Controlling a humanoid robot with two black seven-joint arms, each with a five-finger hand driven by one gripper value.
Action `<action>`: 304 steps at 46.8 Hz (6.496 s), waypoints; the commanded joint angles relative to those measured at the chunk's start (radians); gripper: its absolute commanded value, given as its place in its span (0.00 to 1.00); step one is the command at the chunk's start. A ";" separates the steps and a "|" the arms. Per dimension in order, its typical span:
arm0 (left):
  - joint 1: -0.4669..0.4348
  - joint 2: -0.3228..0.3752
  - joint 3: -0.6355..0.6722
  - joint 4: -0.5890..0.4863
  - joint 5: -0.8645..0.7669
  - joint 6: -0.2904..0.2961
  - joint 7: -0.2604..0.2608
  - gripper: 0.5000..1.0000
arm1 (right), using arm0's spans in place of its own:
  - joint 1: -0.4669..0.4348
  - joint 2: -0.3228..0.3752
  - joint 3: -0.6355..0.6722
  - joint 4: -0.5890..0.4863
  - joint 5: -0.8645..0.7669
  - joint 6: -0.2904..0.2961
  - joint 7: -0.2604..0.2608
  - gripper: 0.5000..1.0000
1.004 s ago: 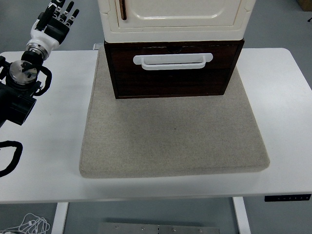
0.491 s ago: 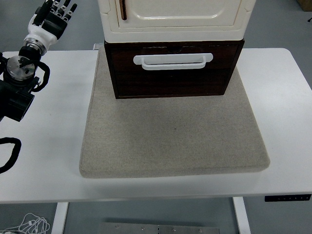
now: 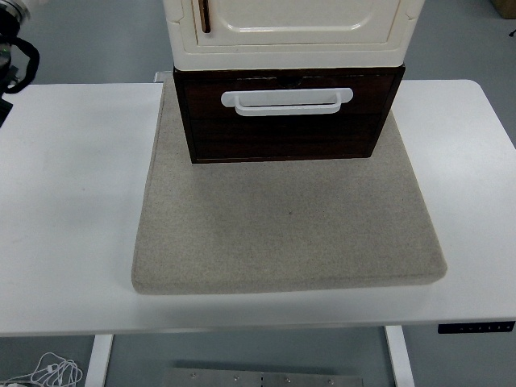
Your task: Open the drawer under the combination cabinet
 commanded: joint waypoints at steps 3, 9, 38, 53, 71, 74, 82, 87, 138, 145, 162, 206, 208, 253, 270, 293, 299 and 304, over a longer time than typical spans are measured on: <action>-0.080 0.053 0.002 -0.062 0.081 0.008 0.000 1.00 | 0.000 0.000 -0.001 0.000 0.000 0.000 0.000 0.85; -0.147 0.111 0.002 -0.207 0.130 0.086 0.003 1.00 | 0.000 0.000 0.001 0.000 0.000 0.000 0.000 0.85; -0.502 0.262 0.333 -0.858 0.238 0.229 0.026 1.00 | 0.000 0.000 0.001 0.000 0.000 0.000 0.000 0.85; -0.624 0.349 0.580 -1.160 0.241 0.229 0.049 1.00 | 0.000 0.000 0.001 0.000 0.000 -0.001 0.000 0.85; -0.790 0.424 0.963 -1.347 0.241 0.195 0.076 1.00 | 0.000 0.000 0.001 0.000 0.000 0.000 0.000 0.85; -0.824 0.426 1.046 -1.359 0.241 0.181 0.079 1.00 | 0.000 0.000 0.001 -0.001 0.000 0.000 0.000 0.85; -0.919 0.423 1.250 -1.359 0.241 0.074 0.102 1.00 | 0.000 0.000 0.001 -0.001 0.000 0.000 0.000 0.85; -0.960 0.394 1.333 -1.358 0.241 0.054 0.111 1.00 | 0.000 0.000 0.001 0.000 0.000 0.000 0.000 0.85; -0.813 0.058 1.398 -1.143 0.245 0.209 0.382 1.00 | 0.000 0.000 0.001 0.000 0.000 0.000 0.000 0.85; -0.793 0.028 1.388 -1.106 0.279 0.224 0.382 1.00 | 0.000 0.000 0.001 0.000 0.000 -0.001 0.000 0.85; -0.753 -0.018 1.371 -1.056 0.297 0.232 0.382 1.00 | 0.000 0.000 0.001 -0.001 0.000 0.000 0.000 0.85; -0.713 -0.031 1.353 -1.022 0.319 0.226 0.384 1.00 | 0.000 0.000 -0.001 0.000 0.000 0.000 0.000 0.85; -0.713 -0.031 1.352 -1.022 0.320 0.223 0.384 1.00 | 0.000 0.000 0.001 0.000 0.000 0.000 0.000 0.85; -0.703 -0.028 1.344 -1.022 0.328 0.172 0.387 1.00 | 0.000 0.000 0.001 0.000 0.000 0.000 0.000 0.85; -0.704 -0.019 1.332 -1.022 0.331 0.123 0.388 1.00 | 0.000 0.000 -0.001 0.000 0.000 -0.001 0.000 0.85; -0.713 -0.010 1.316 -1.025 0.331 0.066 0.388 1.00 | 0.000 0.000 0.001 0.000 0.000 0.000 0.000 0.85; -0.716 -0.010 1.315 -1.030 0.331 0.063 0.388 1.00 | 0.000 0.000 0.001 0.000 0.000 -0.001 0.000 0.85; -0.716 -0.008 1.309 -1.030 0.331 0.046 0.388 1.00 | 0.000 0.000 -0.001 0.000 0.000 -0.001 0.000 0.85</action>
